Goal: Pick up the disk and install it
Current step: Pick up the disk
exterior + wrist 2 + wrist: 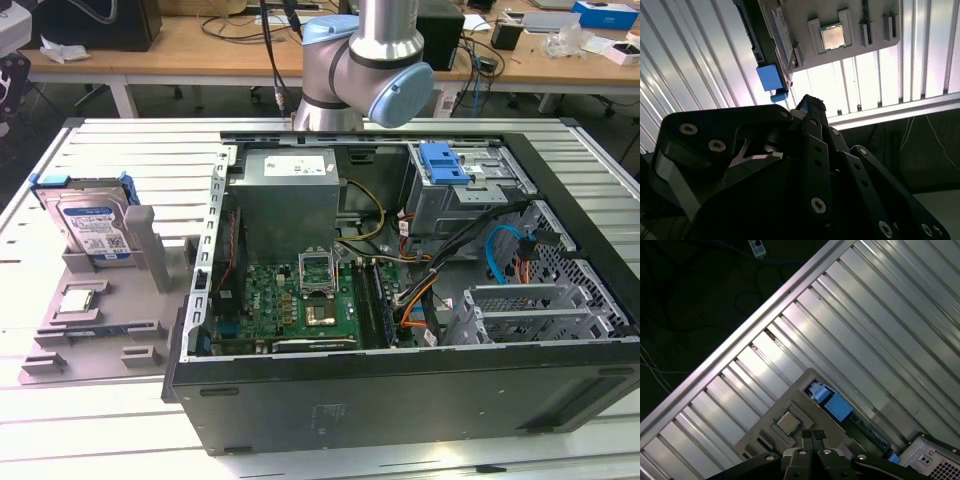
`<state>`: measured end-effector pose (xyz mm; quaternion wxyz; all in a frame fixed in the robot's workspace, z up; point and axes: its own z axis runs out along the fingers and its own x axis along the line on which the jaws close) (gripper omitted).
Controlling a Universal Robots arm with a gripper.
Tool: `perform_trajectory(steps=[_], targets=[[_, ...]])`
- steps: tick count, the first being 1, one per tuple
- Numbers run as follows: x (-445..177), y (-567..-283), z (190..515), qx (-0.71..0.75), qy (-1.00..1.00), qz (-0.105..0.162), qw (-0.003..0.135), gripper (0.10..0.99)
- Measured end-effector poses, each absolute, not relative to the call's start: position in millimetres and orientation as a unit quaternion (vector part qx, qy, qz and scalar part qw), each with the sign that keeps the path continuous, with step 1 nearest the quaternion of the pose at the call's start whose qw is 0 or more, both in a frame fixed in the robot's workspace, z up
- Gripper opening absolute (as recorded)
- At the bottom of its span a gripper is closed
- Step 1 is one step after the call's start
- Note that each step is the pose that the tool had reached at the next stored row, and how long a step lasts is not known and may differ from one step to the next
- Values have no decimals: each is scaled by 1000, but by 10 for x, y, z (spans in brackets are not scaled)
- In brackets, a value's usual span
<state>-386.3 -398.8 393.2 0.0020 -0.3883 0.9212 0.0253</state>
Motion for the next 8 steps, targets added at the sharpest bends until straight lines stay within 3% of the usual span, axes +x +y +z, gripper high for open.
perform_trajectory(steps=[8], targets=[[-3863,-3988,3932,-421,907,25,1,106]])
